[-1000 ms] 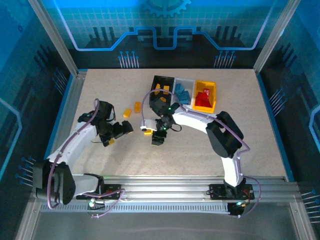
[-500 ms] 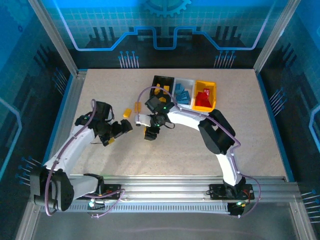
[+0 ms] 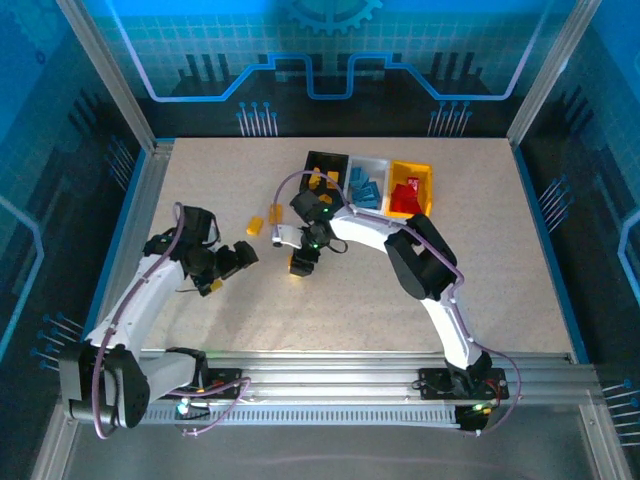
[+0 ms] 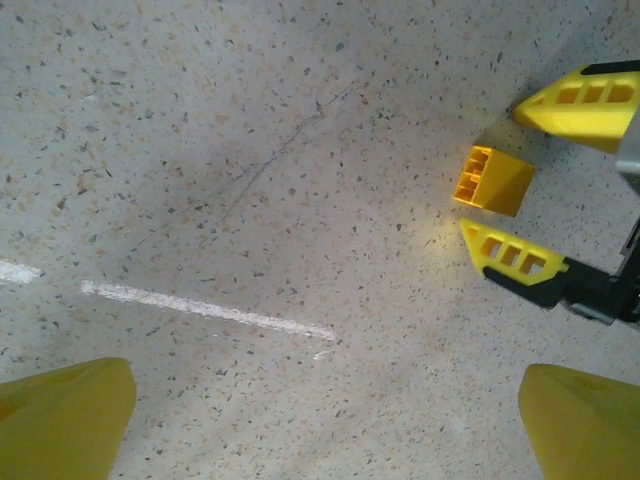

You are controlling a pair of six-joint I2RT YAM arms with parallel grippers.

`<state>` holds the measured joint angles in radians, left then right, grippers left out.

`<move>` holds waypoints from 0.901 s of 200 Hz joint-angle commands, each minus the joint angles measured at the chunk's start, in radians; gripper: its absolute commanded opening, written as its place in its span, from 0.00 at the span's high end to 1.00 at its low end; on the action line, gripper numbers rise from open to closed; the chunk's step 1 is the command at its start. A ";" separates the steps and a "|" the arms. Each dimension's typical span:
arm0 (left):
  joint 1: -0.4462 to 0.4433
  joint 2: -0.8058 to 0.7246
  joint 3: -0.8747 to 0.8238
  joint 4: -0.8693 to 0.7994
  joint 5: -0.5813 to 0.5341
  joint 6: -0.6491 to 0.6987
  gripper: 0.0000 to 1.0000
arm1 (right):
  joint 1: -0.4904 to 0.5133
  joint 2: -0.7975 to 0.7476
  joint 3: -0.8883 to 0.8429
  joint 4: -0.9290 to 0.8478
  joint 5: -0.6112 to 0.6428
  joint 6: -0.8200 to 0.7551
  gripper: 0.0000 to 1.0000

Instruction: Sort the legos into containers by color

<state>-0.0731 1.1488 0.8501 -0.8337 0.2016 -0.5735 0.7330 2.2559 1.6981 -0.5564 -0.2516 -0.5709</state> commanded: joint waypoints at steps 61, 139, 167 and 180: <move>0.013 0.024 0.010 -0.003 0.022 0.015 0.01 | -0.024 -0.015 -0.017 -0.078 -0.037 -0.001 0.56; 0.013 0.004 0.009 -0.004 0.018 -0.009 0.01 | -0.097 -0.185 -0.085 0.029 -0.147 0.170 0.62; 0.013 0.001 0.016 -0.011 0.016 -0.014 0.01 | -0.173 -0.245 -0.091 0.082 -0.190 0.268 0.62; 0.012 -0.001 0.018 -0.013 0.013 -0.016 0.01 | -0.218 -0.264 -0.092 0.113 -0.205 0.323 0.62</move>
<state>-0.0681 1.1660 0.8501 -0.8322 0.2054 -0.5774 0.5888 2.0594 1.6165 -0.5194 -0.3843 -0.3782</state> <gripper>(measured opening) 0.989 0.385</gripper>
